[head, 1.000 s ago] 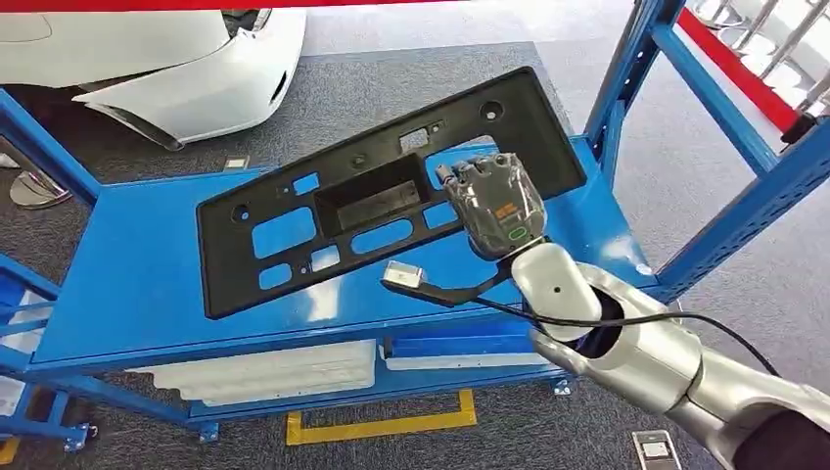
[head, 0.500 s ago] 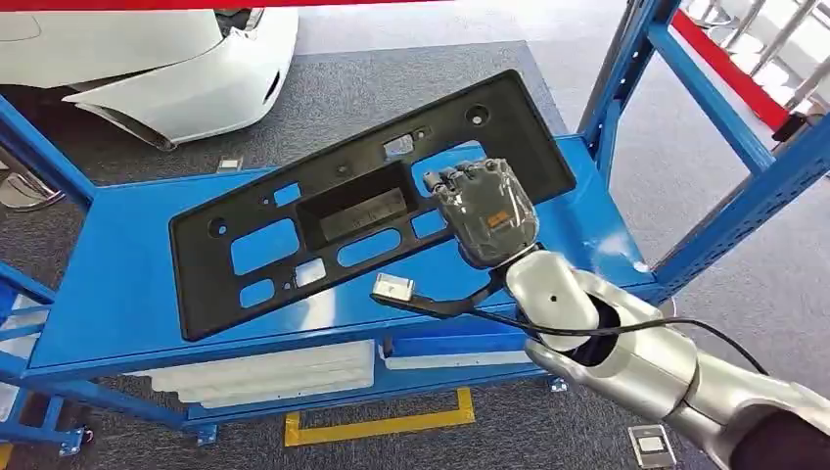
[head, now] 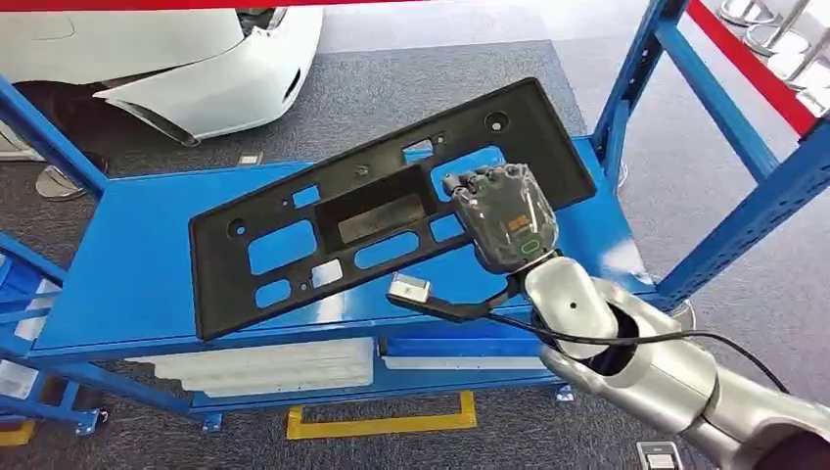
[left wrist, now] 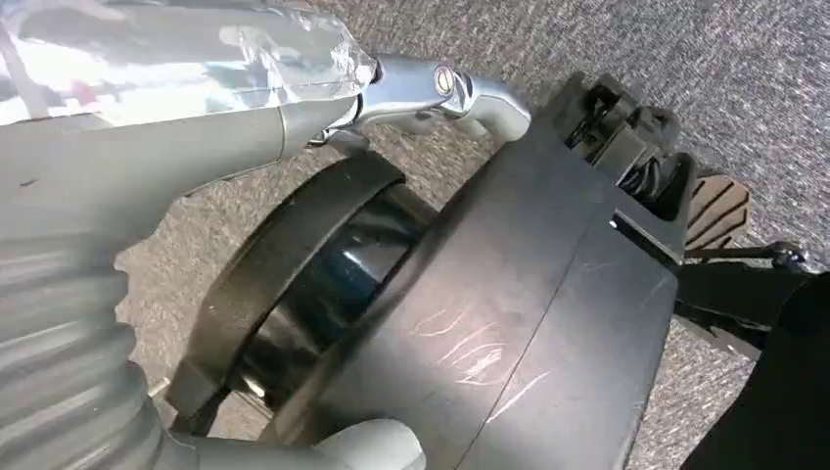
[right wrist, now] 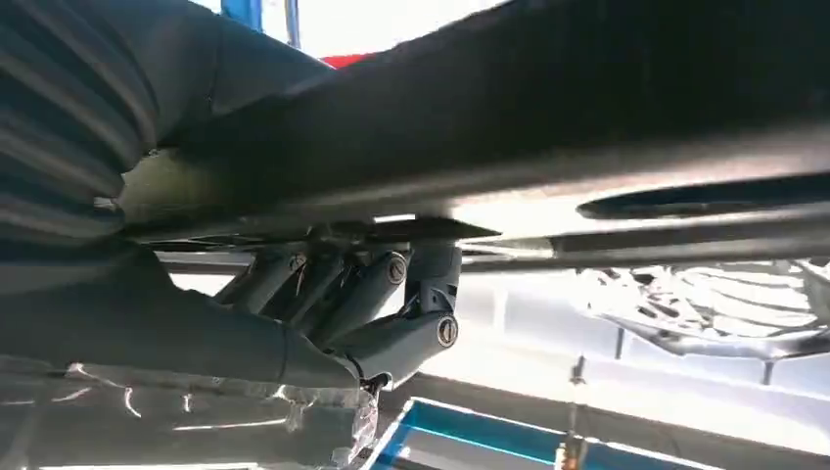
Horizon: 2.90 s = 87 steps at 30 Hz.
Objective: Take the parts from the cabinet and place them on the table.
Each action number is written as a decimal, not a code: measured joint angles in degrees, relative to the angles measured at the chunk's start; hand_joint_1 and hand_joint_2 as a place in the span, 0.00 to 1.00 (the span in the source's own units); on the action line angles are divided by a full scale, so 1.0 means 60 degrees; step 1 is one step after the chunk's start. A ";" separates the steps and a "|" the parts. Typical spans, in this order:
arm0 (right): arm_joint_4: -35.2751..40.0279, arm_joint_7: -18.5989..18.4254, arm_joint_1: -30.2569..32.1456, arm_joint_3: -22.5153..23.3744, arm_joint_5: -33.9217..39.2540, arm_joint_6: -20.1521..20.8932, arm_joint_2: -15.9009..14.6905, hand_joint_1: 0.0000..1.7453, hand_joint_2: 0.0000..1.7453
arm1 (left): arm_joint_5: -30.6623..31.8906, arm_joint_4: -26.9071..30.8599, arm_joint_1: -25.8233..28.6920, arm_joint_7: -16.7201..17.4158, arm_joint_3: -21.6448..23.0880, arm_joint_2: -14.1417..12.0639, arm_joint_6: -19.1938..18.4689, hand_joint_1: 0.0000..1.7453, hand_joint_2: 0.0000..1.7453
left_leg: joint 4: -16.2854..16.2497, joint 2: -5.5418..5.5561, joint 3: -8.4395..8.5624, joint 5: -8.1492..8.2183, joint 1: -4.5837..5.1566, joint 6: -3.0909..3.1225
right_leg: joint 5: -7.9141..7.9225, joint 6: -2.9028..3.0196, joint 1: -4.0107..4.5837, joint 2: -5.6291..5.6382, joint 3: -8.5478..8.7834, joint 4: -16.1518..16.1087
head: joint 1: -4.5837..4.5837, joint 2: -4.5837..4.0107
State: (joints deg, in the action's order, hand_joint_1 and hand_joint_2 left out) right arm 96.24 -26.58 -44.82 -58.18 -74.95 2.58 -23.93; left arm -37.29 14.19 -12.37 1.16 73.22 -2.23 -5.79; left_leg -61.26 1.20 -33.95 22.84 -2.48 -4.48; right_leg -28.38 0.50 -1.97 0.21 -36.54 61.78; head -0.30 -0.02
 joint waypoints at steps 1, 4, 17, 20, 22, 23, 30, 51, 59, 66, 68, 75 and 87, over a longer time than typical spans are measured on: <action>0.0000 0.0004 -0.0008 0.0022 0.0032 -0.0004 0.0004 1.00 1.00 | 0.0015 0.0004 -0.0007 0.0000 -0.0004 0.0000 0.0000 0.00 1.00 | -0.0517 -0.0084 -0.0192 0.0422 0.0027 0.0031 | 0.0039 0.0060 0.0026 -0.0016 -0.0047 -0.0003 | 0.0094 -0.0004; 0.0000 0.0004 0.0006 0.0033 0.0106 -0.0007 0.0004 1.00 1.00 | 0.0047 0.0004 -0.0046 -0.0007 -0.0011 0.0000 0.0000 0.00 1.00 | -0.2545 -0.0109 -0.0843 0.1478 0.0148 0.0129 | 0.0153 0.0229 0.0190 -0.0109 -0.0202 0.0000 | 0.0342 -0.0004; 0.0051 -0.0313 0.0049 0.0211 0.0787 0.0259 -0.0062 1.00 1.00 | 0.0386 0.0026 -0.0040 0.0062 -0.0015 -0.0087 -0.0058 0.00 1.00 | 0.1172 -0.0264 0.0699 -0.0596 0.0574 0.1000 | -0.0417 -0.0046 0.0306 -0.0062 -0.0662 0.0428 | 0.0440 0.0000; 0.0055 -0.0313 0.0055 0.0255 0.0995 0.0415 -0.0117 1.00 1.00 | 0.0437 0.0062 -0.0050 0.0062 -0.0015 -0.0069 -0.0142 0.00 1.00 | 0.1054 -0.0268 0.0247 -0.0860 0.0474 0.0896 | -0.1022 -0.0264 0.0157 -0.0058 -0.0851 0.2073 | 0.0295 -0.0004; 0.0055 -0.0317 0.0061 0.0255 0.1104 0.0506 -0.0142 1.00 1.00 | 0.0495 0.0069 -0.0068 0.0062 -0.0029 -0.0069 -0.0175 0.00 1.00 | 0.0830 -0.0277 -0.0137 -0.0967 0.0359 0.0768 | -0.0251 -0.0454 0.0039 -0.0062 -0.0424 0.1818 | 0.0222 0.0000; 0.0055 -0.0349 0.0061 0.0255 0.1151 0.0514 -0.0149 1.00 1.00 | 0.0506 0.0077 -0.0081 0.0062 -0.0044 -0.0069 -0.0189 0.00 1.00 | 0.0660 -0.0288 -0.0347 -0.0993 0.0289 0.0720 | 0.0041 -0.0559 -0.0041 -0.0071 0.0031 0.1226 | 0.0178 -0.0004; 0.0098 -0.0634 0.0103 0.0408 0.1664 0.0459 -0.0164 1.00 1.00 | 0.0568 0.0084 -0.0076 0.0055 -0.0124 -0.0073 -0.0244 0.00 1.00 | 0.0036 -0.0280 -0.0882 -0.1010 0.0265 0.0260 | -0.0408 0.0030 -0.0003 -0.0071 0.0713 -0.0216 | 0.0104 -0.0003; 0.0124 -0.1038 0.0050 0.0517 0.1978 0.0619 -0.0270 1.00 1.00 | 0.0947 0.0102 0.0042 0.0102 -0.0251 -0.0058 -0.0270 0.00 1.00 | 0.0573 -0.0444 0.0324 -0.0329 0.0435 0.0926 | -0.0792 -0.0240 0.0153 0.0055 -0.1384 0.2445 | 0.0091 0.0000; 0.0131 -0.1104 0.0027 0.0525 0.2000 0.0648 -0.0310 1.00 1.00 | 0.0991 0.0102 0.0032 0.0098 -0.0284 -0.0058 -0.0302 0.00 1.00 | 0.0261 -0.0940 0.0118 -0.0350 0.0511 0.0704 | 0.0047 0.0113 0.0303 -0.0236 0.0326 -0.0344 | -0.0008 0.0000; 0.0131 -0.1118 0.0028 0.0506 0.2007 0.0670 -0.0313 1.00 1.00 | 0.0994 0.0102 0.0026 0.0084 -0.0317 -0.0058 -0.0313 0.00 1.00 | -0.2454 -0.0279 -0.0819 0.1080 0.0334 0.0397 | 0.0273 0.0283 0.0188 0.0201 0.0210 -0.0451 | 0.0226 0.0000; 0.0131 -0.1118 0.0027 0.0506 0.2014 0.0670 -0.0313 1.00 1.00 | 0.0998 0.0102 0.0033 0.0084 -0.0321 -0.0058 -0.0313 0.00 1.00 | -0.1364 -0.0244 -0.0215 0.0377 0.0279 0.0410 | 0.0299 0.0243 0.0167 0.0391 0.0214 -0.0441 | 0.0287 -0.0004; 0.0131 -0.1118 0.0026 0.0506 0.2014 0.0670 -0.0313 1.00 1.00 | 0.1005 0.0102 0.0058 0.0087 -0.0321 -0.0058 -0.0313 0.00 1.00 | -0.0538 -0.0101 0.0167 -0.0050 0.0243 0.0414 | 0.0308 0.0225 0.0154 0.0474 0.0218 -0.0434 | 0.0324 0.0000; 0.0128 -0.1158 -0.0059 0.0510 0.2062 0.0696 -0.0353 1.00 1.00 | 0.1005 0.0109 0.0101 0.0087 -0.0357 -0.0047 -0.0408 0.00 1.00 | 0.0403 -0.0629 0.0194 -0.0354 0.0404 0.0831 | 0.0176 -0.0160 0.0169 -0.0118 -0.0161 0.0451 | -0.0150 0.0000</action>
State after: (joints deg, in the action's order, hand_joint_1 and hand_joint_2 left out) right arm 97.00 -33.53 -45.18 -55.12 -62.58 6.75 -26.05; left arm -31.26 14.84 -11.77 1.68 71.08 -2.51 -8.24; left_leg -58.84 -2.58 -32.79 20.71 -0.06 0.51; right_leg -27.32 -0.46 -0.95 -0.50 -37.51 64.49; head -1.20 -0.02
